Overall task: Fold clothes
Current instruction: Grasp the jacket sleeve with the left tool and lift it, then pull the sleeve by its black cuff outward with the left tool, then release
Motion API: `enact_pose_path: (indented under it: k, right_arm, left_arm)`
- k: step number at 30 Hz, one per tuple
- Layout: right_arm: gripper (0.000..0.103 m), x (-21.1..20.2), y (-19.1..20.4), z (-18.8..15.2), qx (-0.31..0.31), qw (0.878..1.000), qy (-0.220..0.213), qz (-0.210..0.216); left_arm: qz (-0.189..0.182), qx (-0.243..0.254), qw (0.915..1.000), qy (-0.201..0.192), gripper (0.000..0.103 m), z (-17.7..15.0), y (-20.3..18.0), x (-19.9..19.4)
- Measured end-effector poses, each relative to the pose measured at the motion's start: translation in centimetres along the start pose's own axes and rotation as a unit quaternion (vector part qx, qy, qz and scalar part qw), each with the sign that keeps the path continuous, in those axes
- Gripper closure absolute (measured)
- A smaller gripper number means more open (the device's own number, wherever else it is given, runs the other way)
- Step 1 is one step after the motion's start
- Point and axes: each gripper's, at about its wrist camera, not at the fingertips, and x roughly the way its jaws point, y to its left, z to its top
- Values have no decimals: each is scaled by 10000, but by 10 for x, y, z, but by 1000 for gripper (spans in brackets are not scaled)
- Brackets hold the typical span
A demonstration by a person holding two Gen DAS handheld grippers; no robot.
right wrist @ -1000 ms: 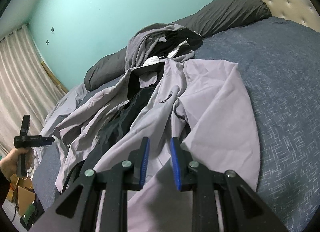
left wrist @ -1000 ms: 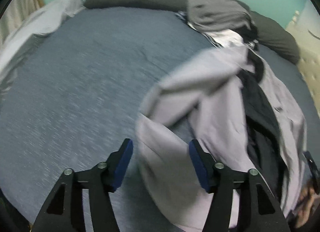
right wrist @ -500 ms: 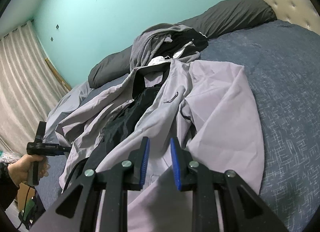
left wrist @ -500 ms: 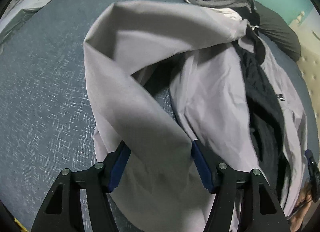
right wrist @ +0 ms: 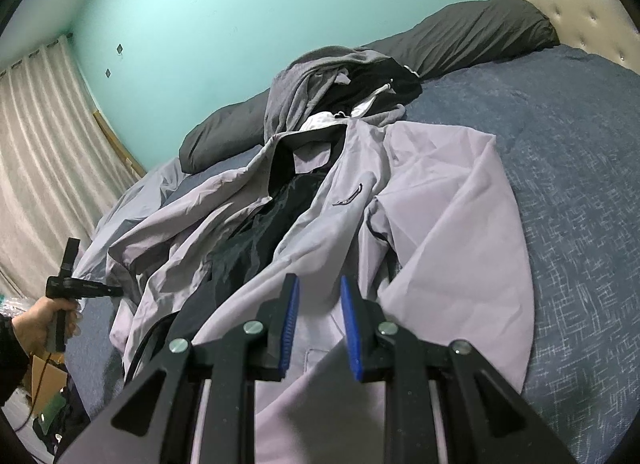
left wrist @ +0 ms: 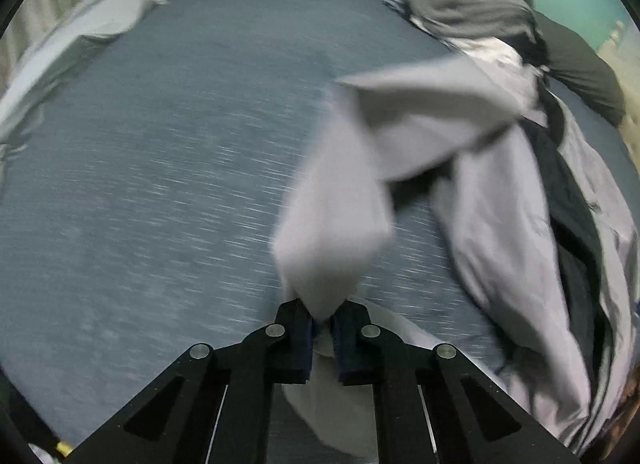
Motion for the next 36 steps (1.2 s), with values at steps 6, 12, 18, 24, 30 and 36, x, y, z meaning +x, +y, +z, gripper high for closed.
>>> enact_pose_path:
  k: [6, 12, 18, 24, 30, 36]
  right_arm:
    - [82, 0, -1, 0, 42, 10000, -6, 4]
    - [82, 0, -1, 1, 10, 10000, -12, 9]
    - [82, -3, 0, 2, -16, 10000, -29, 25]
    - [82, -3, 4, 1, -30, 10000, -9, 5]
    - [82, -10, 10, -3, -13, 10000, -38, -8]
    - [82, -9, 13, -4, -48, 10000, -41, 22]
  left_arm:
    - [572, -479, 9972, -45, 91, 22, 69, -11]
    - [611, -319, 9974, -194, 73, 25, 70, -21]
    - [212, -163, 9993, -269, 62, 9, 65, -39]
    - [-338, 264, 9990, -108, 44, -13, 28, -43]
    - [-467, 641, 9963, 342, 42, -39, -15, -5]
    - [-235, 1019, 9930, 549, 36, -62, -47, 26]
